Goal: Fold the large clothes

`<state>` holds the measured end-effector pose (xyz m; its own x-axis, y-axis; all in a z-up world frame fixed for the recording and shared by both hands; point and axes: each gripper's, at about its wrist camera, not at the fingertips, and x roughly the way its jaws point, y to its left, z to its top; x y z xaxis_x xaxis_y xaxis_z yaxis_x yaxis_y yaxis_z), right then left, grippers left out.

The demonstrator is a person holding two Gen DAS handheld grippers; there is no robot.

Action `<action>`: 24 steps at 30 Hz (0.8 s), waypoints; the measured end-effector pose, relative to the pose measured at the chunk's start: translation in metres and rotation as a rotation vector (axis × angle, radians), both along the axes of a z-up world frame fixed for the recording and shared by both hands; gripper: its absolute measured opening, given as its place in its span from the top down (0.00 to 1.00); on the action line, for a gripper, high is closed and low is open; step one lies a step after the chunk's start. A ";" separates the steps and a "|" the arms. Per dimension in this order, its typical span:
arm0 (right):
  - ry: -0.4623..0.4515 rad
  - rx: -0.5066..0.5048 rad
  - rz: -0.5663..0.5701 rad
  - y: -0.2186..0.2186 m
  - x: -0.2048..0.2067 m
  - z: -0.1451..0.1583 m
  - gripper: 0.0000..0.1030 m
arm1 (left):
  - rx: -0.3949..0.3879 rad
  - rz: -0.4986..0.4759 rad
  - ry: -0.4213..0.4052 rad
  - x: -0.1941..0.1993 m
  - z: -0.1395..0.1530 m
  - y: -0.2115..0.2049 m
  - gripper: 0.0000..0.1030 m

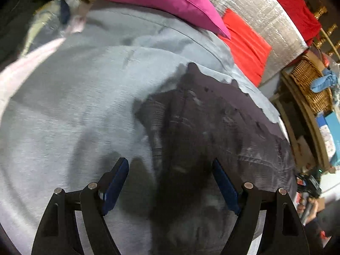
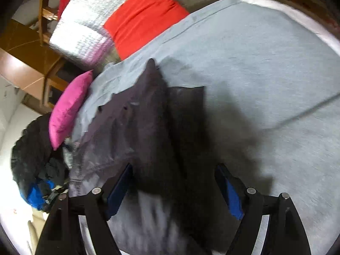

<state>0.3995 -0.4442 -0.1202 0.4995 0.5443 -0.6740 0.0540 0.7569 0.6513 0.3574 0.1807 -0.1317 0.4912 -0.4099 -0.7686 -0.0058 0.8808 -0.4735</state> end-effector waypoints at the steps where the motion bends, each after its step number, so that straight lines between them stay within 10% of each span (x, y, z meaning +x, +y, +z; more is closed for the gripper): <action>1: 0.009 0.017 0.017 0.003 0.004 -0.003 0.20 | -0.017 -0.014 0.015 0.003 -0.004 -0.002 0.21; 6: 0.007 -0.004 0.079 0.019 0.018 -0.004 0.24 | -0.008 0.003 0.025 0.014 -0.011 -0.013 0.23; 10: 0.016 -0.076 0.144 0.036 0.024 0.001 0.61 | 0.021 -0.035 0.015 0.017 -0.008 -0.031 0.76; 12: 0.013 -0.118 0.160 0.045 0.027 0.011 0.81 | 0.087 -0.025 -0.001 0.017 0.003 -0.041 0.81; 24: -0.211 -0.314 0.204 0.075 0.000 0.171 0.90 | 0.262 -0.048 -0.307 -0.026 0.176 -0.091 0.86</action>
<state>0.3990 -0.3690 0.0506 0.5475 0.4307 -0.7174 -0.2271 0.9017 0.3680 0.3313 0.0901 0.0447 0.6991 -0.2480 -0.6707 0.1449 0.9676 -0.2068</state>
